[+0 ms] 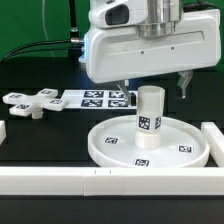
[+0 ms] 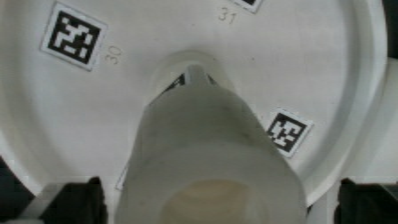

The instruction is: Assemble round table

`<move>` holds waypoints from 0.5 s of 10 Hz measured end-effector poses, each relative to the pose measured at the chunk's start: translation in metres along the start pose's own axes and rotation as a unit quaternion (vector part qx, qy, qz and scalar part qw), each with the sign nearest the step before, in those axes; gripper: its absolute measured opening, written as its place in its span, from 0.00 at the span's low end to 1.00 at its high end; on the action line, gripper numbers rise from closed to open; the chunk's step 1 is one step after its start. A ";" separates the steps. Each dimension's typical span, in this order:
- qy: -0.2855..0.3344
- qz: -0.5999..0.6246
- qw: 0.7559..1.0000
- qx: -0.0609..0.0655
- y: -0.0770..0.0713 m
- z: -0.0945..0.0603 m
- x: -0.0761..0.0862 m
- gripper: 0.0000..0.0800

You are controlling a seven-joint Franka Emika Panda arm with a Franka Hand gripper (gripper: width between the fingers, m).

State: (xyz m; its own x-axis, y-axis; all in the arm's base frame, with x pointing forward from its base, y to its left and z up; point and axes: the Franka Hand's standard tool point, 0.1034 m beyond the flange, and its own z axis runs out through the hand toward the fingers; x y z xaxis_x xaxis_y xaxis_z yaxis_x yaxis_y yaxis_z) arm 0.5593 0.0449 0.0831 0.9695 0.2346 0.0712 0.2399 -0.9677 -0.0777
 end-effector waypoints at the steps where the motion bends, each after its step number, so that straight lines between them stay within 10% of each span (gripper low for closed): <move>1: 0.000 -0.021 1.000 0.000 0.000 0.000 0.000 0.81; 5: -0.007 -0.266 0.964 -0.025 -0.001 0.002 0.000 0.81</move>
Offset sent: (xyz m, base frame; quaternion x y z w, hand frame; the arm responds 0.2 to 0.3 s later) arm -0.0021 0.0091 -0.0037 -0.0321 0.0074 -0.3610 0.9320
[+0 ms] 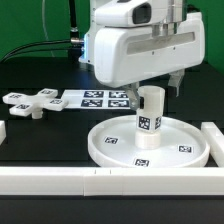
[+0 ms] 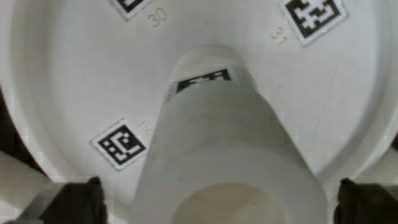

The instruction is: Assemble round table

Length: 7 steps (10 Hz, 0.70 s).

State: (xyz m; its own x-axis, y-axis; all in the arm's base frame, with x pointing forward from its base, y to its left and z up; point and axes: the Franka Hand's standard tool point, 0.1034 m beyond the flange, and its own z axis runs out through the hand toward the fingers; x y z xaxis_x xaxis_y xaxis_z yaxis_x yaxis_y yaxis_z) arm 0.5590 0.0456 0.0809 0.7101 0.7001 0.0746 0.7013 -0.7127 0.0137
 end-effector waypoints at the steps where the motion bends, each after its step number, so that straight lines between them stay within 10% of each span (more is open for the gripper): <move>1: -0.002 -0.043 0.999 -0.001 0.000 0.001 0.000 0.81; 7: -0.022 -0.294 0.955 -0.013 0.005 0.004 -0.004 0.81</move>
Offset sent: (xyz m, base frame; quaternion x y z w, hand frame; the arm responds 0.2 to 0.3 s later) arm 0.0000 0.0000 0.0000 0.0000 0.0000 -0.1296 0.9916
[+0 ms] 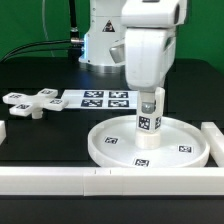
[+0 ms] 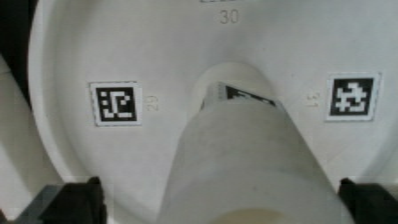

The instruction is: Assemble round table

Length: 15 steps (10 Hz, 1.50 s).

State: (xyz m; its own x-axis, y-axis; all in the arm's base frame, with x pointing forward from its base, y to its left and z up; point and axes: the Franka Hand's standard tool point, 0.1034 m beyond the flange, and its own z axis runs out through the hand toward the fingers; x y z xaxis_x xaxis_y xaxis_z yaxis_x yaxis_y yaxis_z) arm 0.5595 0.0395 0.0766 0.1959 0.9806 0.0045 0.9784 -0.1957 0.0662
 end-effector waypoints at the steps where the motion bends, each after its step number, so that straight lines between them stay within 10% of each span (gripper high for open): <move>1: -0.002 -0.046 0.999 0.002 0.001 0.001 -0.003 0.81; 10: -0.017 -0.161 0.987 0.000 -0.001 0.001 0.002 0.81; 12: -0.018 -0.160 0.987 0.000 -0.001 0.001 0.001 0.75; 13: -0.018 -0.160 0.987 0.001 -0.001 0.001 0.001 0.51; 15: -0.018 -0.145 0.989 0.000 -0.001 0.001 0.000 0.51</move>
Offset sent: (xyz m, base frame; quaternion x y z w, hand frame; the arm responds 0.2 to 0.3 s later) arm -0.0012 0.0038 -0.0013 0.0029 0.0010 -0.1927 0.9813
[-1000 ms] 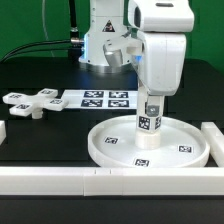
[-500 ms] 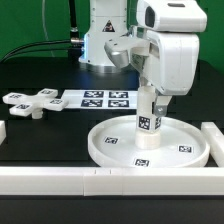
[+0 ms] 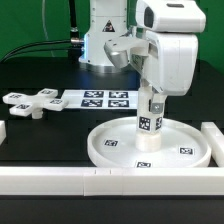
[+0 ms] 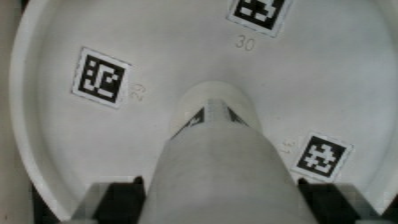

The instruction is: Assemble round table

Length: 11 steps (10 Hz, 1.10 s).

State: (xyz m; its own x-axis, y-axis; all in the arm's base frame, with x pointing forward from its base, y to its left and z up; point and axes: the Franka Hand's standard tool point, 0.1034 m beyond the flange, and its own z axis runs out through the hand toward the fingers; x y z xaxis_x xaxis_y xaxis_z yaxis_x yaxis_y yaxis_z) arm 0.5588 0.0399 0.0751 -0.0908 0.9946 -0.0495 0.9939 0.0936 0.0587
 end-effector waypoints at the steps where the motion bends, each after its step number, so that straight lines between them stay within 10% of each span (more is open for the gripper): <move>1: 0.000 0.001 1.000 0.000 0.000 0.000 0.000 0.51; 11: -0.004 0.467 0.884 0.016 -0.007 0.002 0.003 0.51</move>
Offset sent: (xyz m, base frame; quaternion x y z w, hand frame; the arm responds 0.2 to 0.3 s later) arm -0.0147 -0.0057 -0.0030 0.0503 -0.0098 0.3817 0.9229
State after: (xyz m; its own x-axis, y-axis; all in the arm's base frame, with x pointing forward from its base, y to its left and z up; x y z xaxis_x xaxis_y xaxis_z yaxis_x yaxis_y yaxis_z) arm 0.5521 0.0420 0.0723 0.7712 0.6366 -0.0023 0.6360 -0.7702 0.0489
